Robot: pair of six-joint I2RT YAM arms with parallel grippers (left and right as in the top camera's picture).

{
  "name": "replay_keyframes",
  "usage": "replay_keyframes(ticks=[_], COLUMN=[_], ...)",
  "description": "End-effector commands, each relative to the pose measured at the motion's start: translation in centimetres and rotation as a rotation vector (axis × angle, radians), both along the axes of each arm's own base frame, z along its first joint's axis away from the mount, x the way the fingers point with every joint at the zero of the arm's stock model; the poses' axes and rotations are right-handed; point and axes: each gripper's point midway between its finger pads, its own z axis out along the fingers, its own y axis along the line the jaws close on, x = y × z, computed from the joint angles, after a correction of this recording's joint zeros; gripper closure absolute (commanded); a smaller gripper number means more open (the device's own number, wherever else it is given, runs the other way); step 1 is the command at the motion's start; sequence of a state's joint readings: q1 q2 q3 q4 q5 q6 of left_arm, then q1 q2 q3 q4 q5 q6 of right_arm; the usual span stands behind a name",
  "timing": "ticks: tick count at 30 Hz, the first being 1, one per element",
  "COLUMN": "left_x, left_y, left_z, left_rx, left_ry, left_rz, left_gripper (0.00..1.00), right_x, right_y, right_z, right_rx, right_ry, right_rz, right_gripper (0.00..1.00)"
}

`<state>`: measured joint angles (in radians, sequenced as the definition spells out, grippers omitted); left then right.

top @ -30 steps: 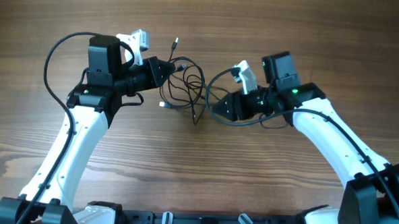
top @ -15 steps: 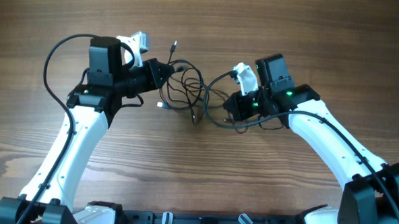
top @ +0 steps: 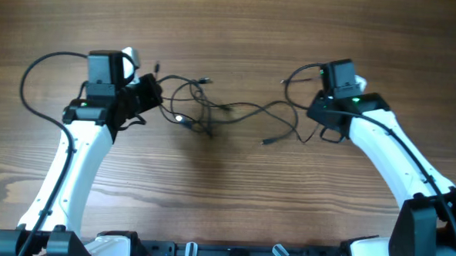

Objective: Untangle cables

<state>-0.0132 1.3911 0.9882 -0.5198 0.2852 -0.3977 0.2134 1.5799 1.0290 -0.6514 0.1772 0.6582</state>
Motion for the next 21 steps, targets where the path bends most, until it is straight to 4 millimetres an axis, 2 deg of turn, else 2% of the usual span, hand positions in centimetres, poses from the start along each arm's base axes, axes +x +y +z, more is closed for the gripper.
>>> replay_keyframes(ticks=[1, 8, 10, 13, 14, 16, 18, 21], left_x=[0.6, 1.6, 1.9, 2.1, 2.0, 1.7, 1.4, 1.0], left_y=[2.9, 3.4, 2.8, 0.3, -1.3, -2.3, -2.9, -3.6], left_z=[0.1, 0.9, 1.4, 2.7, 3.6, 4.3, 4.5, 4.6], left_rx=[0.050, 0.045, 0.015, -0.101, -0.174, -0.226, -0.258, -0.281], left_ry=[-0.013, -0.064, -0.087, -0.131, -0.158, -0.171, -0.166, -0.160], left_rz=[0.065, 0.077, 0.052, -0.048, -0.116, -0.164, -0.191, -0.217], left_gripper=[0.96, 0.96, 0.96, 0.96, 0.96, 0.96, 0.96, 0.96], right_x=[-0.4, -0.6, -0.7, 0.2, 1.7, 3.2, 4.0, 3.9], right_y=[-3.4, -5.5, -6.0, -5.7, -3.7, -0.3, 3.7, 7.4], right_z=[0.2, 0.1, 0.1, 0.3, 0.7, 1.7, 3.3, 5.4], right_rx=[-0.036, -0.024, -0.025, 0.005, 0.073, 0.194, 0.340, 0.492], right_ry=[-0.004, 0.002, 0.001, -0.026, -0.066, -0.127, -0.204, -0.275], right_rz=[-0.143, -0.241, -0.257, -0.230, -0.080, 0.123, 0.351, 0.526], right_gripper=[0.96, 0.96, 0.96, 0.96, 0.91, 0.71, 0.56, 0.50])
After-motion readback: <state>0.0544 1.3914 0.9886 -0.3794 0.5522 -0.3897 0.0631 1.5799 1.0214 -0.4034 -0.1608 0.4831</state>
